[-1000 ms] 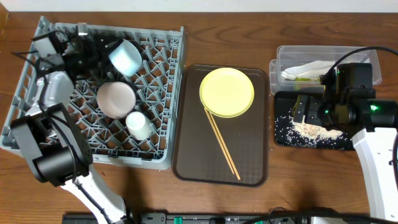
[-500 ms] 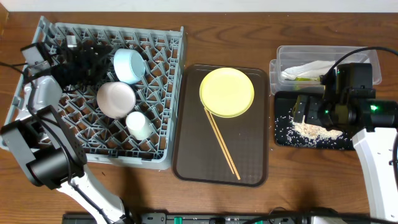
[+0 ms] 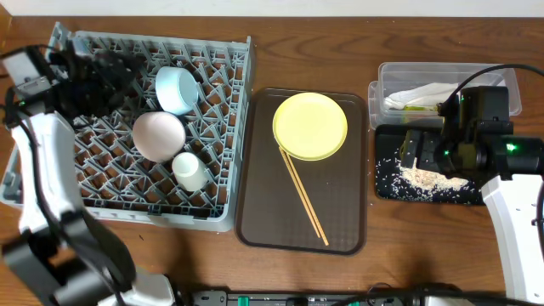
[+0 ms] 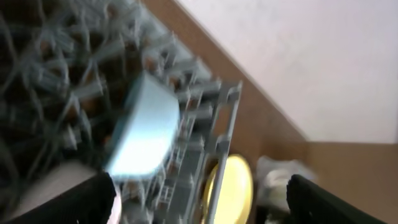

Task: Sort waste into correct bins and load items into the dishwasher
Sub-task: 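Open the left gripper to leave the blue bowl and withdraw, then move the left gripper down over the wooden chopsticks on the tray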

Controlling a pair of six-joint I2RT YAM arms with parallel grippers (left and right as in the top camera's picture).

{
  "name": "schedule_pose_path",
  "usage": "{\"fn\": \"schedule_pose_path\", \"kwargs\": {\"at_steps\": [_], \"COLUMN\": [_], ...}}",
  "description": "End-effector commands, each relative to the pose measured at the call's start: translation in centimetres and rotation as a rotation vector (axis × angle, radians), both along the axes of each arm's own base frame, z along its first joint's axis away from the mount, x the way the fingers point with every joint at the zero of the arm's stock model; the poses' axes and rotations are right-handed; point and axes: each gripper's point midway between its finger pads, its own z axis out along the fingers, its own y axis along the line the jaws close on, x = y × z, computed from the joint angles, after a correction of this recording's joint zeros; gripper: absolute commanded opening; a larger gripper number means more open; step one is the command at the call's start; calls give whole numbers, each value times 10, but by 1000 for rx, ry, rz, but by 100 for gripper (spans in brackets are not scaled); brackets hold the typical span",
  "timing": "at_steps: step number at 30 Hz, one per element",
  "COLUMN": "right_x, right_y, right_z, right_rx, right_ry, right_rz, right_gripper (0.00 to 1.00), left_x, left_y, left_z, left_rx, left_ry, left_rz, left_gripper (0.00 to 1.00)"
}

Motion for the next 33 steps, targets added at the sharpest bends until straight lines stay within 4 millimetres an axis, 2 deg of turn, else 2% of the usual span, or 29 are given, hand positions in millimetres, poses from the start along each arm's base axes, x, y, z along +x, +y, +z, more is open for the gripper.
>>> {"fn": "schedule_pose_path", "kwargs": {"at_steps": [1, 6, 7, 15, 17, 22, 28, 33], "right_x": [2, 2, 2, 2, 2, 2, 2, 2], "right_y": [-7, -7, -7, -7, -7, -7, -7, -7], "right_z": [7, 7, 7, 7, 7, 7, 7, 7], "right_rx": [-8, -8, -8, -8, -8, -8, -8, -8], "right_ry": [-21, -22, -22, -21, -21, -21, -21, -20], "right_rz": [-30, -30, -30, -30, -30, -30, -30, -30], "right_gripper": [96, 96, 97, 97, 97, 97, 97, 97], "left_x": [-18, -60, -64, -94, -102, -118, -135, -149], "left_y": [-16, -97, -116, -197, -210, -215, -251, -275], "left_z": [1, 1, 2, -5, -12, -41, -66, -104], "left_rx": [217, 258, 261, 249, 263, 433, 533, 600], "left_ry": [66, 173, 171, 213, 263, 410, 454, 542], "left_rz": [4, -176, -228, -426, -403, -214, -200, -207], "left_gripper": [91, 91, 99, 99, 99, 99, 99, 100]}}
